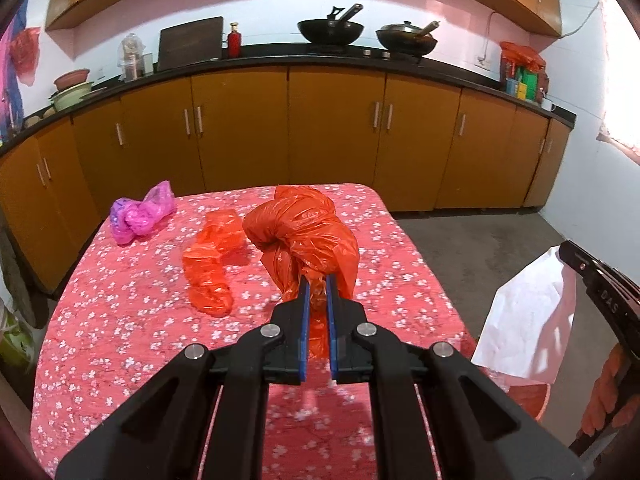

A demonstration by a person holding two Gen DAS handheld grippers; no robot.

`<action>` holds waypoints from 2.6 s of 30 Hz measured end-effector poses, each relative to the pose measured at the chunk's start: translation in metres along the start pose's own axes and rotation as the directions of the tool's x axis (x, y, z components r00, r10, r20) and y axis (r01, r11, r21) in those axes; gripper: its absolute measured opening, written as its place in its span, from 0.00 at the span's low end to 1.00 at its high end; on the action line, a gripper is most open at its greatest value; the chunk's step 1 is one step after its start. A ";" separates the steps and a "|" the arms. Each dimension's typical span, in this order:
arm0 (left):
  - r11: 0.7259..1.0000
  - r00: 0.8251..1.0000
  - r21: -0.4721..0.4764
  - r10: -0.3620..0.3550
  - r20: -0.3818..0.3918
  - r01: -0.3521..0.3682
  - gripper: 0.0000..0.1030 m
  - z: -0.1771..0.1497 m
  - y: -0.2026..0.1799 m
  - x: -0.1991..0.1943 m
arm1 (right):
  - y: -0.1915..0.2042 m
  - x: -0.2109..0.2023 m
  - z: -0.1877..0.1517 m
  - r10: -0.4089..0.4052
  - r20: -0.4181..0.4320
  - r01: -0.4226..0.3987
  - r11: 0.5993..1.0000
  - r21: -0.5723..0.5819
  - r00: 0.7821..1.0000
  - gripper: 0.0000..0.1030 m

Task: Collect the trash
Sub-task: 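Lift the orange bag with the left tool while the right tool carries the tissue toward the basket, then open both tools over the orange basket, dropping the orange bag and tissue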

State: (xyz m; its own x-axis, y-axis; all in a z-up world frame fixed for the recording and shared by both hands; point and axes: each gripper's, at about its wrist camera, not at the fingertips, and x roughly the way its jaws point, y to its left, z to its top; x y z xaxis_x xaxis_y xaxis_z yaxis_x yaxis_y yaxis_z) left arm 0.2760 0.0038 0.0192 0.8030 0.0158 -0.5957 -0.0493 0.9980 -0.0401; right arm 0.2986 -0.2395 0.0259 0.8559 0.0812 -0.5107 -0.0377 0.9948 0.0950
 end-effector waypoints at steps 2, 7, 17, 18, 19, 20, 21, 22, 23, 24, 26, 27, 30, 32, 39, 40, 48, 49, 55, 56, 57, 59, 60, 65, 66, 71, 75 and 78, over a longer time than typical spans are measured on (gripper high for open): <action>1.000 1.000 0.011 -0.006 -0.001 0.006 0.07 0.000 -0.006 0.001 | -0.010 0.001 -0.001 -0.018 -0.002 0.018 1.000 0.011 1.000 0.02; 0.999 0.999 0.036 -0.036 -0.002 0.036 0.07 0.000 -0.027 0.004 | -0.036 0.003 -0.006 -0.060 -0.009 0.060 0.998 0.034 0.998 0.02; 0.989 0.992 0.082 -0.119 -0.033 0.122 0.07 -0.009 -0.081 0.016 | -0.089 0.009 -0.022 -0.149 -0.041 0.151 0.987 0.062 0.988 0.02; 0.987 0.991 0.088 -0.129 -0.037 0.132 0.07 -0.010 -0.087 0.017 | -0.093 0.010 -0.024 -0.155 -0.044 0.157 0.985 0.065 0.987 0.02; 0.985 0.989 0.095 -0.140 -0.043 0.144 0.07 -0.012 -0.095 0.018 | -0.100 0.011 -0.026 -0.163 -0.050 0.167 0.984 0.069 0.985 0.02; 0.983 0.987 0.102 -0.150 -0.049 0.155 0.07 -0.014 -0.102 0.020 | -0.104 0.012 -0.028 -0.170 -0.054 0.173 0.982 0.072 0.984 0.02; 0.981 0.986 0.107 -0.159 -0.054 0.164 0.07 -0.015 -0.108 0.022 | -0.109 0.013 -0.030 -0.176 -0.058 0.180 0.981 0.076 0.983 0.02; 0.977 0.983 0.116 -0.172 -0.063 0.178 0.07 -0.018 -0.117 0.024 | -0.115 0.014 -0.032 -0.183 -0.064 0.188 0.979 0.081 0.981 0.02; 0.975 0.981 0.121 -0.181 -0.068 0.188 0.07 -0.019 -0.123 0.025 | -0.121 0.016 -0.035 -0.189 -0.069 0.195 0.977 0.085 0.979 0.02; 0.971 0.978 0.127 -0.194 -0.076 0.202 0.07 -0.022 -0.131 0.027 | -0.125 0.017 -0.036 -0.194 -0.074 0.200 0.976 0.089 0.978 0.02; 0.965 0.972 0.134 -0.216 -0.092 0.227 0.07 -0.027 -0.147 0.031 | -0.139 0.020 -0.043 -0.207 -0.087 0.215 0.971 0.102 0.975 0.02; 0.960 0.969 0.142 -0.226 -0.102 0.239 0.07 -0.030 -0.155 0.033 | -0.144 0.021 -0.045 -0.211 -0.092 0.220 0.970 0.107 0.973 0.02; 0.949 0.958 0.157 -0.254 -0.131 0.273 0.07 -0.038 -0.179 0.040 | -0.167 0.027 -0.056 -0.230 -0.117 0.244 0.961 0.128 0.966 0.02; 0.942 0.951 0.166 -0.269 -0.151 0.292 0.07 -0.045 -0.194 0.044 | -0.180 0.031 -0.064 -0.242 -0.134 0.260 0.955 0.142 0.961 0.02; 0.917 0.924 0.203 -0.290 -0.248 0.343 0.07 -0.077 -0.247 0.066 | -0.221 0.049 -0.090 -0.265 -0.197 0.301 0.936 0.184 0.944 0.02; 0.915 0.918 0.202 -0.292 -0.267 0.350 0.07 -0.082 -0.255 0.071 | -0.225 0.052 -0.093 -0.266 -0.202 0.304 0.935 0.184 0.942 0.02; 0.904 0.886 0.221 -0.264 -0.382 0.365 0.07 -0.114 -0.292 0.107 | -0.256 0.075 -0.121 -0.252 -0.258 0.311 0.924 0.221 0.933 0.02; 0.903 0.884 0.225 -0.261 -0.388 0.366 0.07 -0.116 -0.294 0.110 | -0.259 0.077 -0.124 -0.250 -0.264 0.312 0.923 0.225 0.932 0.02; 0.894 0.867 0.248 -0.240 -0.437 0.372 0.07 -0.132 -0.308 0.131 | -0.269 0.095 -0.140 -0.226 -0.293 0.303 0.920 0.250 0.929 0.02; 0.893 0.864 0.248 -0.240 -0.443 0.375 0.07 -0.135 -0.312 0.132 | -0.271 0.097 -0.142 -0.220 -0.297 0.299 0.920 0.253 0.929 0.02; 0.891 0.860 0.249 -0.241 -0.450 0.380 0.07 -0.137 -0.314 0.134 | -0.272 0.098 -0.144 -0.214 -0.299 0.295 0.920 0.259 0.930 0.02; 0.885 0.855 0.257 -0.241 -0.460 0.388 0.07 -0.140 -0.319 0.136 | -0.273 0.099 -0.146 -0.203 -0.302 0.288 0.919 0.270 0.931 0.03; 0.882 0.852 0.260 -0.243 -0.464 0.393 0.07 -0.141 -0.322 0.136 | -0.275 0.100 -0.147 -0.191 -0.304 0.280 0.917 0.283 0.933 0.03; 0.878 0.837 0.254 -0.245 -0.489 0.405 0.07 -0.146 -0.331 0.146 | -0.284 0.094 -0.149 -0.174 -0.295 0.269 0.907 0.324 0.940 0.07; 0.879 0.838 0.256 -0.241 -0.490 0.403 0.07 -0.146 -0.332 0.147 | -0.285 0.093 -0.148 -0.176 -0.293 0.271 0.906 0.325 0.940 0.07; 0.873 0.830 0.251 -0.254 -0.497 0.418 0.09 -0.147 -0.332 0.146 | -0.291 0.081 -0.149 -0.199 -0.283 0.289 0.899 0.327 0.938 0.17; 0.883 0.831 0.221 -0.266 -0.488 0.413 0.10 -0.141 -0.323 0.142 | -0.296 0.069 -0.147 -0.224 -0.273 0.308 0.896 0.320 0.936 0.17; 0.896 0.843 0.191 -0.279 -0.460 0.401 0.10 -0.128 -0.311 0.131 | -0.294 0.060 -0.140 -0.242 -0.258 0.314 0.903 0.294 0.935 0.23</action>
State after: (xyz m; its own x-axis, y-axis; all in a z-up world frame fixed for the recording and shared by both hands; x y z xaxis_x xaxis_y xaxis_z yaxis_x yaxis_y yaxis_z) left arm 0.3207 -0.3122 -0.1490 0.4173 -0.2934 -0.8601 0.3914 0.9122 -0.1213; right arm 0.2891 -0.5181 -0.1523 0.6768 -0.1485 -0.7211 0.3865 0.9053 0.1763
